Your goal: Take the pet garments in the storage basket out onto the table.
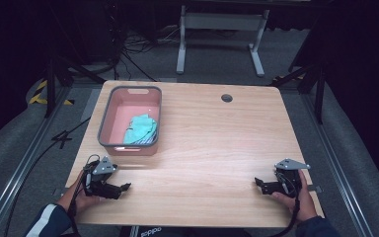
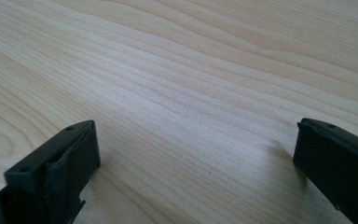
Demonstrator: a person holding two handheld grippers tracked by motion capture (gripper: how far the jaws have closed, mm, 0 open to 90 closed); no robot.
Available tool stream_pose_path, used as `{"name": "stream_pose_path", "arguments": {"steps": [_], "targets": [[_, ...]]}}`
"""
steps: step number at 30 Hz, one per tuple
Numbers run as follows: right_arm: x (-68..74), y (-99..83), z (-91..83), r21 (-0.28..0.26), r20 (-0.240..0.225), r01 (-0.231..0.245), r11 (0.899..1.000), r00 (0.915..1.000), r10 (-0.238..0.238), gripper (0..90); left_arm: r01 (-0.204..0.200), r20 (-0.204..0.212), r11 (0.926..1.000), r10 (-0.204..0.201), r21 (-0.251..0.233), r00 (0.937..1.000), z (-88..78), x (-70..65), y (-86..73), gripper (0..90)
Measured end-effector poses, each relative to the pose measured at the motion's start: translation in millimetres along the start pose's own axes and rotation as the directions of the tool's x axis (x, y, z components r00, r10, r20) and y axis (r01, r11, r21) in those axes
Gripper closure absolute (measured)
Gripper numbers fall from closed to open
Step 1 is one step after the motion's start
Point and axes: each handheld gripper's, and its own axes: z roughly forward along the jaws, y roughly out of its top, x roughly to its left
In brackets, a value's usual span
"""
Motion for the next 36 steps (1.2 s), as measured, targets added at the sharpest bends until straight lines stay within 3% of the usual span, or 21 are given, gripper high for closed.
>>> {"name": "stream_pose_path", "arguments": {"steps": [6, 9, 10, 16, 19, 22, 28, 29, 36], "targets": [[-0.1, -0.1, -0.2, -0.001, -0.002, 0.0, 1.0, 1.0, 0.0, 0.5, -0.054, 0.013, 0.9977, 0.054, 0.042, 0.9985, -6.5, 1.6, 2.1, 16.9], [-0.1, -0.2, -0.1, -0.002, -0.002, 0.0, 1.0, 1.0, 0.0, 0.5, -0.041, 0.019, 0.9988, 0.041, 0.026, 0.999, -12.4, 1.0, 3.3, 20.3], [-0.1, -0.2, -0.1, -0.002, -0.002, 0.0, 1.0, 1.0, 0.0, 0.5, -0.057, 0.011, 0.998, 0.057, 0.026, 0.9983, -14.5, 0.6, 4.3, 20.2], [-0.3, -0.1, -0.2, -0.001, -0.004, 0.002, 1.0, 1.0, -0.002, 0.5, -0.063, -0.008, 0.998, 0.063, 0.01, 0.998, -24.0, -3.5, 11.0, 20.4], [-0.3, -0.1, -0.2, -0.001, -0.004, 0.002, 1.0, 1.0, -0.002, 0.5, -0.067, -0.03, 0.9977, 0.067, -0.009, 0.9973, -31.9, -6.1, 14.6, 21.2], [-0.3, -0.1, -0.2, -0.001, -0.004, 0.002, 1.0, 1.0, -0.002, 0.5, -0.043, -0.015, 0.998, 0.043, -0.047, 0.999, -39.4, -5.3, 16.3, 20.7], [-0.3, -0.1, -0.2, -0.001, -0.004, 0.002, 1.0, 1.0, -0.002, 0.5, -0.042, -0.018, 0.9954, 0.041, -0.085, 0.999, -50.2, -3.9, 22.0, 20.7], [-0.3, -0.1, -0.2, -0.001, -0.004, 0.002, 1.0, 1.0, -0.002, 0.5, -0.021, -0.012, 0.995, 0.02, -0.097, 0.9997, -51.9, -4.3, 23.5, 20.7], [-0.3, -0.1, -0.2, -0.001, -0.004, 0.002, 1.0, 1.0, -0.002, 0.5, -0.029, -0.007, 0.9901, 0.028, -0.137, 0.9996, -63.9, -5.0, 34.6, 20.6]]}}
